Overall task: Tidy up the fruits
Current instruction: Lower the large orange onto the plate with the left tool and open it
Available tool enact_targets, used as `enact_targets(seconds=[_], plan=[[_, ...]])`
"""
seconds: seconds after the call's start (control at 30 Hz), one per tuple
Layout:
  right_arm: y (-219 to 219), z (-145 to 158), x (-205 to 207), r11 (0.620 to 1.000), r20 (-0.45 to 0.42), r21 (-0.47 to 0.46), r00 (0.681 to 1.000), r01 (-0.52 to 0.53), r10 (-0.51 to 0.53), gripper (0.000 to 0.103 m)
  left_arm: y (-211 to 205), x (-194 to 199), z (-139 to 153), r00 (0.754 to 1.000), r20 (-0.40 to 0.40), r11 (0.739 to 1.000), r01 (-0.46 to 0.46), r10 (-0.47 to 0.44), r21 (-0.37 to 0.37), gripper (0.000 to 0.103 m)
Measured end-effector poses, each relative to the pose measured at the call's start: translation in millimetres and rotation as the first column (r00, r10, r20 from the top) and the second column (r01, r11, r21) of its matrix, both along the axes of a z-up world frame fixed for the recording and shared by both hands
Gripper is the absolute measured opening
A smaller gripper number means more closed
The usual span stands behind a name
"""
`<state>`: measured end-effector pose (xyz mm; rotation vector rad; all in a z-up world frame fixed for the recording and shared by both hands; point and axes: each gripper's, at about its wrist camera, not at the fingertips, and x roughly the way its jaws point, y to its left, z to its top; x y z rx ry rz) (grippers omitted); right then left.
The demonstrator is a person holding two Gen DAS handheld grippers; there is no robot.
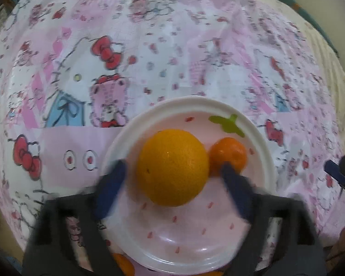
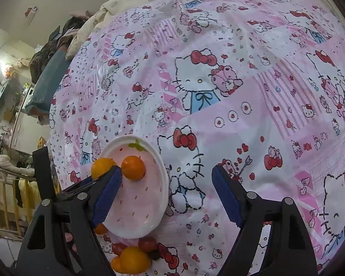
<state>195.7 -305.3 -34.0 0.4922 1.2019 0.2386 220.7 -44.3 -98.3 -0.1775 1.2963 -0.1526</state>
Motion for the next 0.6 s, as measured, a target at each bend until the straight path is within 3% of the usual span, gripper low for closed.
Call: enact_targets(seconds=[0.43, 0.6], plan=[[8, 11, -8, 0.999, 0.033, -0.023, 0.999, -0.03, 0.031, 0.083, -4, -20, 33, 0.993, 0.117, 0.997, 0.022, -0.03, 0.068, 0.097], [16, 13, -11, 0.999, 0.037, -0.027, 0.998, -0.044, 0.045, 0.083, 11, -34, 47, 0.991, 0.129, 0.999, -0.025, 0.02, 0.035, 0.097]])
